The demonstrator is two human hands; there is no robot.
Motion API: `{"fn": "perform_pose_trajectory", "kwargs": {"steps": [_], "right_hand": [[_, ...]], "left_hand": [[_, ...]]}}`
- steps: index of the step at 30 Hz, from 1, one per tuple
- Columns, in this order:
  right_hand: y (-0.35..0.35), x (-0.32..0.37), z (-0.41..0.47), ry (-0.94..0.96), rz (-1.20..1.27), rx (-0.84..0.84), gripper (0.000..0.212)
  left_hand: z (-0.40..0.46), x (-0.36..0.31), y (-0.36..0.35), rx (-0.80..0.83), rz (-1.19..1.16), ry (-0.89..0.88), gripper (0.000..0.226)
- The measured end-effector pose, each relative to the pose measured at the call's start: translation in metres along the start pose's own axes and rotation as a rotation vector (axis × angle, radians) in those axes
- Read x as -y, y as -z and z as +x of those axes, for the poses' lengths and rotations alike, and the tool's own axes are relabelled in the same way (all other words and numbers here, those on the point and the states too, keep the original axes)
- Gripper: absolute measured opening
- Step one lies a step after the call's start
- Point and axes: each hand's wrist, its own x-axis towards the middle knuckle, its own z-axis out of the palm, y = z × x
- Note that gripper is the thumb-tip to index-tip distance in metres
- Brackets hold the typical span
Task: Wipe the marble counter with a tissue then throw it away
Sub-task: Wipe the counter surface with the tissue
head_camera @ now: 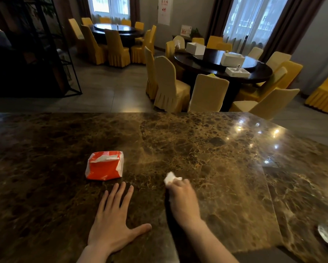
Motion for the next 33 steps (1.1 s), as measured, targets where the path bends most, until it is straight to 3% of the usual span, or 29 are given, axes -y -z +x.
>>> {"fn": "perform_pose_trajectory", "kwargs": {"steps": [3, 5, 8, 10, 12, 14, 20, 24, 26, 29, 33], "right_hand": [[-0.012, 0.015, -0.013, 0.226, 0.025, 0.097, 0.032], [-0.006, -0.003, -0.019, 0.276, -0.014, 0.103, 0.029], [0.012, -0.056, -0.023, 0.050, -0.060, -0.056, 0.017], [0.025, -0.085, -0.018, -0.163, -0.115, -0.128, 0.022], [0.029, -0.088, -0.011, -0.339, -0.130, -0.147, 0.029], [0.024, -0.066, -0.007, -0.387, -0.106, -0.163, 0.034], [-0.012, 0.030, -0.019, 0.031, -0.010, 0.071, 0.040], [0.003, 0.011, -0.026, 0.261, -0.088, 0.156, 0.043], [0.017, -0.027, -0.027, 0.156, -0.136, 0.098, 0.045], [0.039, -0.081, -0.024, -0.173, -0.170, -0.031, 0.047], [0.035, -0.068, -0.014, -0.401, -0.154, -0.119, 0.036]], "left_hand": [[0.001, 0.000, 0.000, 0.011, -0.007, 0.000, 0.130], [0.002, 0.000, 0.001, 0.003, -0.019, -0.001, 0.130], [-0.001, 0.001, 0.001, 0.002, -0.022, -0.008, 0.129], [-0.001, 0.000, 0.001, -0.004, -0.019, -0.008, 0.128], [-0.001, 0.000, -0.001, -0.007, -0.007, -0.014, 0.128], [-0.001, 0.001, -0.003, -0.024, -0.011, -0.010, 0.128], [-0.001, 0.001, -0.007, -0.052, 0.009, -0.013, 0.128], [-0.002, 0.002, -0.007, -0.051, 0.035, -0.013, 0.128], [-0.003, 0.001, -0.007, -0.051, 0.033, -0.014, 0.128], [-0.003, 0.001, -0.006, -0.047, 0.036, -0.012, 0.127], [-0.001, 0.001, -0.006, -0.042, 0.043, -0.015, 0.127]]}}
